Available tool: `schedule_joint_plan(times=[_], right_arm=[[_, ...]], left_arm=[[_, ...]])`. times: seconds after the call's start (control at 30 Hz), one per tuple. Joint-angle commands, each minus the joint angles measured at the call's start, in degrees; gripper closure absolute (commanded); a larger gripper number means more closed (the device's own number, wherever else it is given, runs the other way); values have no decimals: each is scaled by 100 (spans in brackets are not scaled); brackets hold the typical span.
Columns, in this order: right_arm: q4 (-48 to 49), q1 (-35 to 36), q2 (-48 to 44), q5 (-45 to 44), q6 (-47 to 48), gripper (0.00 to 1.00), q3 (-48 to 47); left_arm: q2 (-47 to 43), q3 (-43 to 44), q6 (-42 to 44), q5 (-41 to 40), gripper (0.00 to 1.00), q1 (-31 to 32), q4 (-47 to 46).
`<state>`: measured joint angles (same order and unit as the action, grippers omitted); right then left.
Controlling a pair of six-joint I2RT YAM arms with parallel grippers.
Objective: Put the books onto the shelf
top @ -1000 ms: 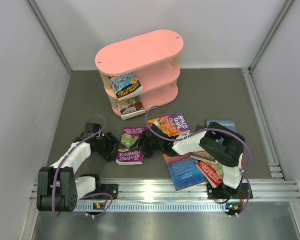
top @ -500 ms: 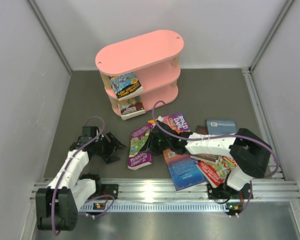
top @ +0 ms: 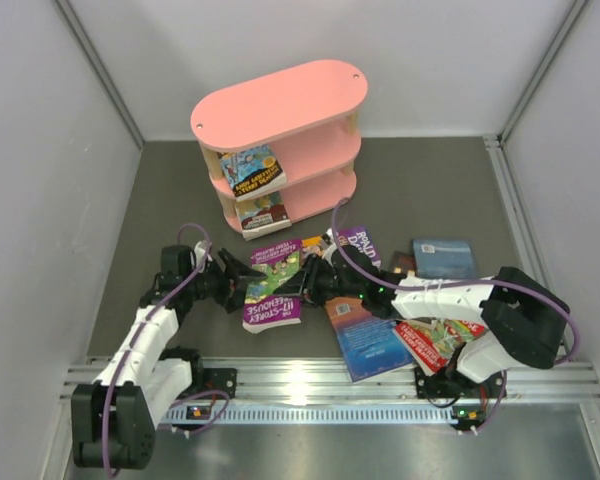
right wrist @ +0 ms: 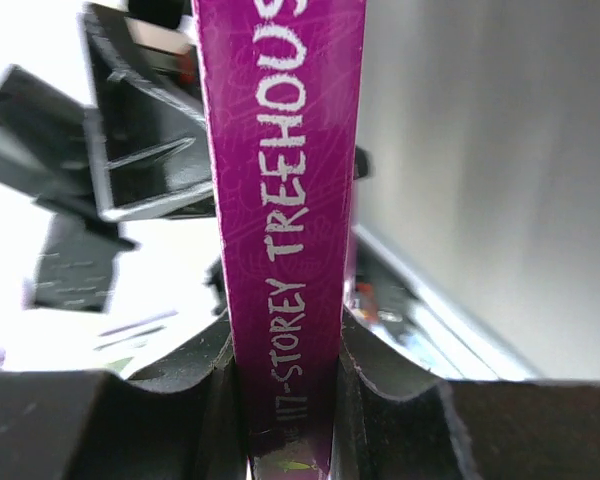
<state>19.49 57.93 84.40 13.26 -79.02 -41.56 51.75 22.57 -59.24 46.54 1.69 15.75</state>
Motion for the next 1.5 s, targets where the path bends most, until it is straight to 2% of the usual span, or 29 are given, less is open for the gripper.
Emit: schedule_joint_plan(times=[0.0, 0.17, 0.27, 0.3, 0.4, 0.47, 0.5, 0.53, 0.63, 0.73, 0.9, 1.03, 1.1, 1.17, 1.33, 1.47], right_arm=[[2993, -54, -38, 380, -1147, 100, 235], [4132, -98, 181, 151, -1730, 100, 596], [4335, -124, 235, 125, -1888, 100, 544], [4353, -124, 243, 125, -1923, 100, 526], [4362, -124, 287, 142, -1959, 100, 386], [4440, -142, 279, 90, -2029, 100, 315], [4502, -159, 270, 72, -2116, 100, 298], [4572, -203, 253, 37, -2169, 100, 289], [4740, -317, 191, 2, -2372, 100, 193], [4714, -361, 138, 10, -2460, 100, -27], [4713, -353, 156, 37, -2539, 100, -344], [4687, -379, 59, 19, -2539, 100, -291], [4652, -414, -20, 37, -2504, 100, -204], [4503, -467, -169, 63, -2434, 100, -133], [4152, -677, -547, 177, -2276, 100, 43], [3888, -818, -705, 326, -2153, 99, -36]], left_arm=[[-121, 10, -658, 574, 24, 59, -836], [-357, 485, -799, 523, 28, 138, -434], [-507, 775, -712, 400, 45, 165, -108], [-525, 828, -711, 382, 61, 165, 23], [-622, 1004, -790, 355, 78, 200, 121], [-718, 1109, -869, 347, 70, 217, 113], [-753, 1144, -878, 338, 62, 226, 156], [-815, 1171, -844, 329, 42, 226, 183], [-824, 1232, -607, 268, 24, 226, 445], [-754, 1311, -405, 206, 20, 235, 604], [-666, 1487, -430, 171, 22, 235, 587], [-666, 1768, -351, -48, 36, 226, 876], [-683, 1943, -264, -154, 50, 235, 1166], [-701, 2260, -79, -381, 59, 226, 1395], [-649, 2963, 289, -743, 100, 226, 2151], [-587, 3630, 659, -998, 100, 226, 2494]])
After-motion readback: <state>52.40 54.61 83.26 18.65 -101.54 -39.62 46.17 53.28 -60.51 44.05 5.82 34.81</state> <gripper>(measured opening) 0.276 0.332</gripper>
